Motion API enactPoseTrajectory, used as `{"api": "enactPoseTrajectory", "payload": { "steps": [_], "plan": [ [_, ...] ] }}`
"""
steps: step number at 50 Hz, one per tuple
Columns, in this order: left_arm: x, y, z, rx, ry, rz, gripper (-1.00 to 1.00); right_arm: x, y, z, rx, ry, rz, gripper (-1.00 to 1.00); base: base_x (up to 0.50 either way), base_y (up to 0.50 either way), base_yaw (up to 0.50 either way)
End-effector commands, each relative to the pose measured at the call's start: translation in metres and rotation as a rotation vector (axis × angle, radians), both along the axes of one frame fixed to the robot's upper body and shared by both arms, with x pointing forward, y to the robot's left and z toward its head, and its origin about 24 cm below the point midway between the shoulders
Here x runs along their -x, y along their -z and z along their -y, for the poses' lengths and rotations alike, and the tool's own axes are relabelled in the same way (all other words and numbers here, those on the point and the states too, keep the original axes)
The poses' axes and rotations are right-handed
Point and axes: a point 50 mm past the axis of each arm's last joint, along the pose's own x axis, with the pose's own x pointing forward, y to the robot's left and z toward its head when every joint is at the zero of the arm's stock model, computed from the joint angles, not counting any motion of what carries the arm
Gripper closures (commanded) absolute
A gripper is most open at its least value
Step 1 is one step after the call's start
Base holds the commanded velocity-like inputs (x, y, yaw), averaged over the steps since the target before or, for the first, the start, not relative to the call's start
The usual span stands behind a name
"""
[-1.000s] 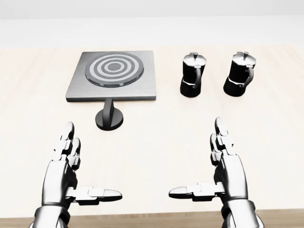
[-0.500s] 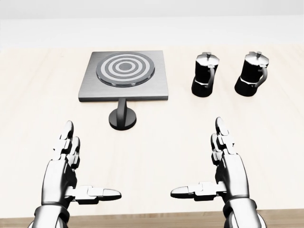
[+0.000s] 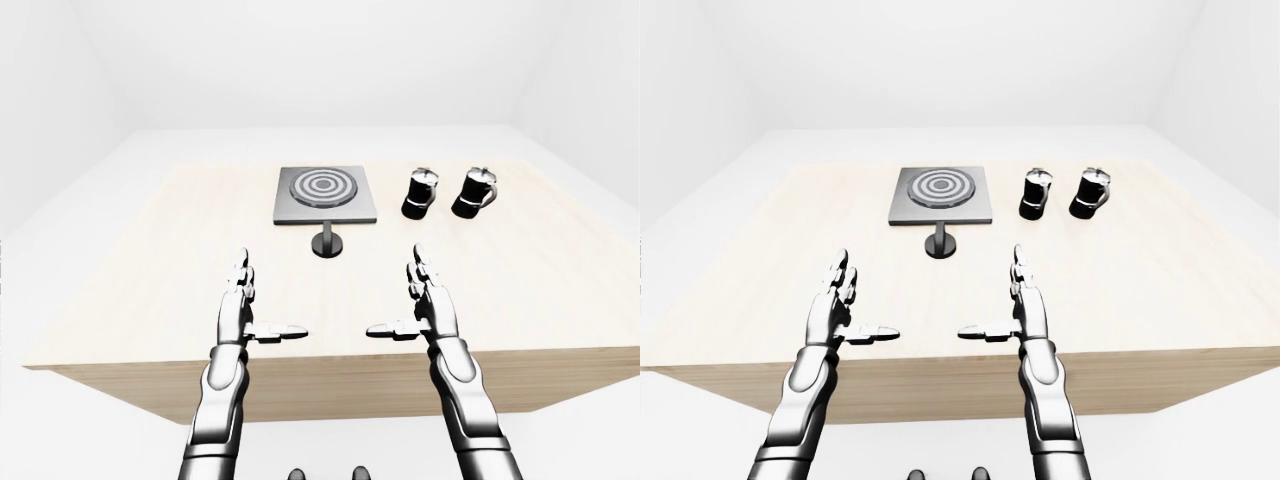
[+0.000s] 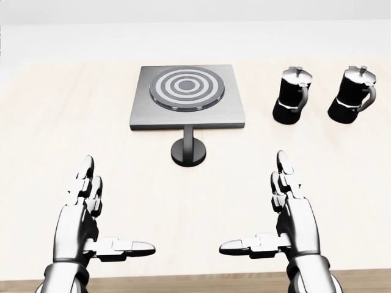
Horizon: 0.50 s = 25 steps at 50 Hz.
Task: Turn off the stove.
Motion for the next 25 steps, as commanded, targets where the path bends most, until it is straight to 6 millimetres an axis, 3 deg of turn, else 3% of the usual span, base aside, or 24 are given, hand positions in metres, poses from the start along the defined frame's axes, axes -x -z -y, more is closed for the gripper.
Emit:
{"api": "enactPoseTrajectory", "payload": {
  "steps": [1, 13, 25],
  "plan": [
    [0.0003, -0.0012, -0.0005, 0.001, -0.001, -0.002, -1.00, -0.0001, 0.0000, -0.0006, 0.001, -0.002, -0.001, -1.00, 0.01, 0.24, 0.00],
    [0.0002, -0.0003, 0.0000, -0.002, 0.000, 0.000, -1.00, 0.0002, -0.0001, 0.0003, 0.001, 0.002, 0.006, -1.00, 0.00, 0.24, 0.00],
    [-0.0021, 0.0032, 0.0004, -0.002, -0.001, -0.012, -1.00, 0.0001, 0.0001, 0.0013, -0.008, 0.004, 0.011, -1.00, 0.01, 0.00, 0.00]
  ]
}}
